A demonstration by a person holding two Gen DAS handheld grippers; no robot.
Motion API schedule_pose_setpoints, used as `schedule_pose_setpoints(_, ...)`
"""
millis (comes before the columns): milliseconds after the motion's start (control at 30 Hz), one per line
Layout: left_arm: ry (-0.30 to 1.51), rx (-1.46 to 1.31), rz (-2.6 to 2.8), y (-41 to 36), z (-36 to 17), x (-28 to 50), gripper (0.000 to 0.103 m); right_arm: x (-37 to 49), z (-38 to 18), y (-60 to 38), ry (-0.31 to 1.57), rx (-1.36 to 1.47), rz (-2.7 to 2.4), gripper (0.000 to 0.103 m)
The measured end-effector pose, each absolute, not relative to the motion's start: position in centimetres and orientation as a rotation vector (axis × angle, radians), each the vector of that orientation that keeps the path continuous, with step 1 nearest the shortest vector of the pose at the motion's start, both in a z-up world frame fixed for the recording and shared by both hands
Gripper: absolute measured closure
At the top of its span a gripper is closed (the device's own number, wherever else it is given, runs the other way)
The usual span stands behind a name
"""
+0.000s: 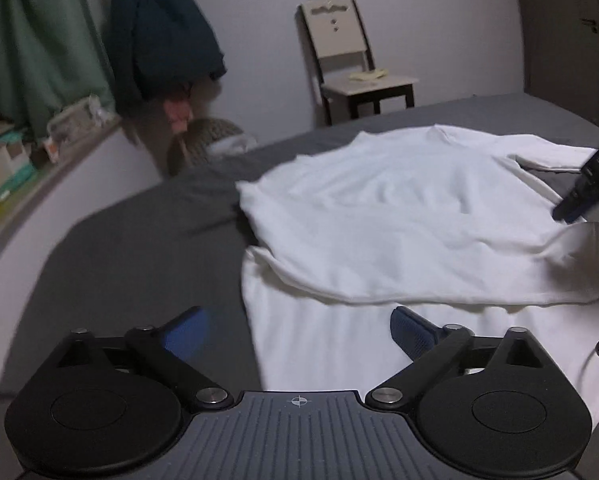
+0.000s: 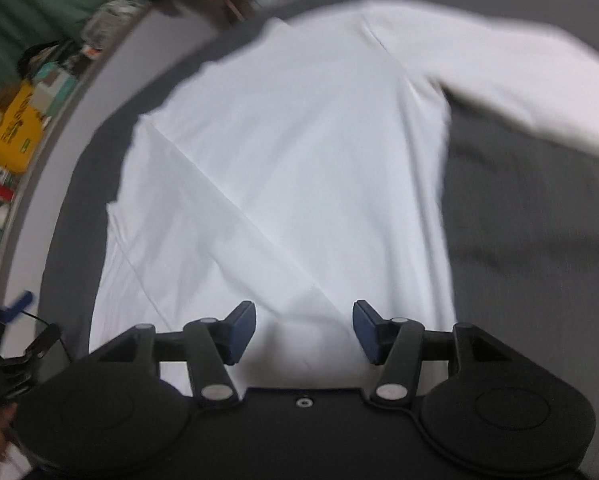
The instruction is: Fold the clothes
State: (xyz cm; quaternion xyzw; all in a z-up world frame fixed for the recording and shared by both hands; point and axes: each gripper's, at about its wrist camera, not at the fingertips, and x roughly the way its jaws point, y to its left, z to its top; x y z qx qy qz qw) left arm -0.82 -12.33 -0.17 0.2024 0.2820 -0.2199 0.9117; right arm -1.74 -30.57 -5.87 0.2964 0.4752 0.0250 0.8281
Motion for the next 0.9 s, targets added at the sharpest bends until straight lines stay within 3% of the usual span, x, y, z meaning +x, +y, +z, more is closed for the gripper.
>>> schedule_pose_setpoints(133, 0.646, 0.568, -0.447, -12.0, 1.6, 1.6, 0.005, -0.4, -4.8, -28.8, 0.919, 0.562, 0.096, 0.037)
schedule_pose_setpoints(233, 0.668, 0.78, -0.415, -14.1, 0.9, 3.7, 0.005, 0.2, -5.7, -28.6, 0.911, 0.605, 0.147, 0.036)
schedule_pose_setpoints(333, 0.571, 0.944, -0.377, -16.0, -1.3, 5.7, 0.005, 0.9, -6.5, -28.4, 0.903, 0.647, 0.199, 0.036)
schedule_pose_setpoints(633, 0.474, 0.936, -0.355, -18.6, -7.4, 11.7, 0.005, 2.8, -9.0, -27.7, 0.873, 0.774, 0.353, 0.036)
schedule_pose_setpoints(900, 0.43, 0.967, -0.383, -19.6, -9.4, 13.4, 0.005, 3.9, -10.2, -27.7, 0.868, 0.831, 0.399, 0.035)
